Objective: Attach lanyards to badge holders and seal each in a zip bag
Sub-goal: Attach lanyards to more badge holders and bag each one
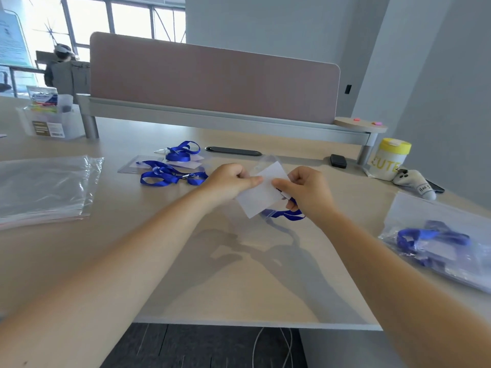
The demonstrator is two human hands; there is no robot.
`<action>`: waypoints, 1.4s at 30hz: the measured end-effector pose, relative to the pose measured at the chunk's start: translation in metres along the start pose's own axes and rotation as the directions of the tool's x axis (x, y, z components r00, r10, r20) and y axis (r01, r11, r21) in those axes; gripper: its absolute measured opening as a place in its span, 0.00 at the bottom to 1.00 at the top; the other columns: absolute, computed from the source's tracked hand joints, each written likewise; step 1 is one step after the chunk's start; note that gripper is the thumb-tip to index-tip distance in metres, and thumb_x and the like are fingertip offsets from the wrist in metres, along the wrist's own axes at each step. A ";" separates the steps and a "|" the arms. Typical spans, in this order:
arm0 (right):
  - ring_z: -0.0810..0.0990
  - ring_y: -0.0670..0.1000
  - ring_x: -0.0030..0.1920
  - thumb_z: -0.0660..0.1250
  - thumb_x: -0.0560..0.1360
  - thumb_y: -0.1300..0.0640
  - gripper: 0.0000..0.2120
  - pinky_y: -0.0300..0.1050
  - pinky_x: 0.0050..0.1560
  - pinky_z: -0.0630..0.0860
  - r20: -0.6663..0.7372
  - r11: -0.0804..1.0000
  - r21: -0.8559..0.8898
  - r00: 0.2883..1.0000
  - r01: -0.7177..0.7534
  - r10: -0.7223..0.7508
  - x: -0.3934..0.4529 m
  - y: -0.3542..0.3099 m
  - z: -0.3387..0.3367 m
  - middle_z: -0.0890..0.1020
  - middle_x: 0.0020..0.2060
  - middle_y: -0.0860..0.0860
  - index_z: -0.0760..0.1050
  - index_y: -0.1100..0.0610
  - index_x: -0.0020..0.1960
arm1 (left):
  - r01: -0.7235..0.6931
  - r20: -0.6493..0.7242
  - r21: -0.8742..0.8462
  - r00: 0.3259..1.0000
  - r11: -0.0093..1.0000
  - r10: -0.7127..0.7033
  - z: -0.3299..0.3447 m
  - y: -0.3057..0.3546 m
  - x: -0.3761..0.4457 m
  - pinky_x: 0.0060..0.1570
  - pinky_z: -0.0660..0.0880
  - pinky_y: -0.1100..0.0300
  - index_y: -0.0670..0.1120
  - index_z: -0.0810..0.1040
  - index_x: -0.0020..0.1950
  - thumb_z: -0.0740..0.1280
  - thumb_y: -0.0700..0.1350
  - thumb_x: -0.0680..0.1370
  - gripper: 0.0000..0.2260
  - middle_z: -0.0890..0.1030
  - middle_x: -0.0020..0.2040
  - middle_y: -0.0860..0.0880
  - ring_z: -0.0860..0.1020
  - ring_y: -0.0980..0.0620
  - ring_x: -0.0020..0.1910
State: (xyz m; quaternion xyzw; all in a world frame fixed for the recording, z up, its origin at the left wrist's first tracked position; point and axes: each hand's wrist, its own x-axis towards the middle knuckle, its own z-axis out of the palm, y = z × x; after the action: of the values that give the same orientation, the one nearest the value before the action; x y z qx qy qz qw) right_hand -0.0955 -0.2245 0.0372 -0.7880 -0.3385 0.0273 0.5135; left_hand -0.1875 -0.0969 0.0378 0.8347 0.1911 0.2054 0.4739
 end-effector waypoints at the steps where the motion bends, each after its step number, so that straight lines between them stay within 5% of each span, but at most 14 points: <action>1: 0.70 0.42 0.16 0.68 0.72 0.55 0.13 0.33 0.21 0.69 0.002 1.000 -0.002 1.000 0.002 -0.002 -0.001 0.000 -0.001 0.76 0.28 0.52 0.66 0.57 0.33 | 0.004 -0.003 -0.056 1.000 0.998 -0.004 0.002 0.002 0.001 0.40 0.66 0.59 0.44 0.68 0.39 0.66 0.50 0.75 0.12 0.73 0.38 0.47 0.71 0.50 0.38; 5: 0.70 0.43 0.16 0.68 0.71 0.55 0.13 0.33 0.20 0.69 0.007 1.000 0.011 1.000 0.013 -0.014 -0.002 0.000 -0.003 0.76 0.31 0.55 0.67 0.60 0.38 | -0.007 -0.050 -0.143 0.999 0.990 -0.001 0.009 0.010 0.001 0.27 0.67 0.69 0.44 0.71 0.33 0.66 0.48 0.75 0.13 0.74 0.33 0.50 0.71 0.54 0.32; 9: 0.72 0.48 0.23 0.67 0.72 0.54 0.12 0.34 0.23 0.70 0.016 1.000 0.022 1.000 0.019 -0.020 -0.005 -0.002 -0.005 0.77 0.35 0.58 0.68 0.61 0.41 | -0.031 -0.075 -0.184 0.997 0.982 0.017 0.013 0.013 0.003 0.33 0.70 0.67 0.41 0.78 0.47 0.67 0.46 0.75 0.09 0.78 0.39 0.50 0.74 0.53 0.36; 16: 0.74 0.43 0.22 0.66 0.73 0.64 0.04 0.32 0.28 0.74 0.136 0.994 0.104 0.991 -0.010 -0.005 -0.003 0.001 -0.013 0.78 0.32 0.52 0.71 0.59 0.41 | -0.059 -0.161 -0.224 0.987 0.973 0.023 0.006 0.008 0.006 0.33 0.66 0.62 0.45 0.74 0.45 0.64 0.44 0.76 0.04 0.74 0.36 0.53 0.72 0.55 0.36; 21: 0.75 0.42 0.26 0.61 0.73 0.71 0.08 0.30 0.33 0.73 0.231 0.998 0.066 0.972 0.018 -0.033 0.001 0.007 -0.013 0.78 0.30 0.51 0.76 0.61 0.43 | -0.112 -0.160 -0.258 0.984 0.960 0.072 -0.010 0.000 0.006 0.34 0.66 0.61 0.49 0.71 0.36 0.63 0.43 0.77 0.09 0.73 0.36 0.52 0.70 0.54 0.36; 24: 0.76 0.37 0.26 0.58 0.73 0.71 0.11 0.24 0.34 0.72 0.267 0.999 0.006 0.963 0.039 -0.039 0.001 0.005 -0.013 0.78 0.31 0.49 0.77 0.61 0.46 | -0.124 -0.128 -0.189 0.987 0.974 0.101 -0.018 -0.004 0.005 0.30 0.65 0.67 0.49 0.70 0.35 0.62 0.42 0.77 0.11 0.72 0.34 0.53 0.69 0.57 0.34; 27: 0.75 0.42 0.31 0.58 0.74 0.71 0.11 0.22 0.32 0.70 0.289 0.996 -0.063 0.956 0.063 -0.042 0.003 0.001 -0.013 0.78 0.33 0.52 0.78 0.64 0.49 | -0.144 -0.062 -0.103 0.988 0.984 0.139 -0.021 -0.011 0.005 0.31 0.64 0.70 0.48 0.71 0.34 0.64 0.40 0.76 0.10 0.71 0.34 0.52 0.68 0.57 0.34; 30: 0.73 0.45 0.34 0.61 0.73 0.68 0.08 0.27 0.32 0.71 0.313 0.980 -0.182 0.950 0.078 -0.018 0.006 -0.006 -0.012 0.78 0.40 0.54 0.78 0.65 0.50 | -0.136 0.006 -0.030 0.991 0.990 0.136 -0.022 -0.015 0.006 0.33 0.64 0.70 0.48 0.72 0.34 0.65 0.41 0.75 0.10 0.72 0.33 0.52 0.70 0.62 0.31; 33: 0.73 0.50 0.39 0.65 0.71 0.66 0.06 0.37 0.39 0.71 0.332 0.977 -0.209 0.943 0.050 0.023 0.010 -0.010 -0.011 0.78 0.41 0.56 0.76 0.58 0.39 | -0.156 0.039 0.021 0.987 0.988 0.155 -0.023 -0.017 0.006 0.29 0.63 0.76 0.49 0.72 0.32 0.65 0.39 0.75 0.12 0.72 0.33 0.53 0.71 0.67 0.27; 38: 0.73 0.49 0.34 0.64 0.70 0.71 0.12 0.33 0.34 0.71 0.401 0.993 -0.105 0.912 -0.053 0.090 0.015 -0.010 -0.016 0.76 0.32 0.54 0.73 0.56 0.35 | -0.192 0.078 0.098 0.980 0.977 0.185 -0.024 -0.017 0.008 0.31 0.64 0.75 0.50 0.70 0.31 0.66 0.38 0.75 0.14 0.73 0.34 0.53 0.72 0.67 0.29; 42: 0.79 0.49 0.30 0.58 0.72 0.74 0.12 0.32 0.31 0.77 0.440 0.967 0.128 0.886 -0.221 0.144 0.017 -0.012 -0.020 0.76 0.33 0.56 0.71 0.60 0.38 | -0.179 0.066 0.189 0.983 0.966 0.170 -0.028 -0.024 0.011 0.39 0.64 0.62 0.52 0.71 0.31 0.67 0.42 0.74 0.13 0.73 0.33 0.55 0.70 0.56 0.35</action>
State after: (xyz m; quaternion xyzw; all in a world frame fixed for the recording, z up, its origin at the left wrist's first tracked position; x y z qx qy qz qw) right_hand -0.0811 -0.2275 0.0620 -0.7432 -0.3632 0.2770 0.4888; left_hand -0.1960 -0.0604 0.0318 0.8952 0.1244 0.2062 0.3749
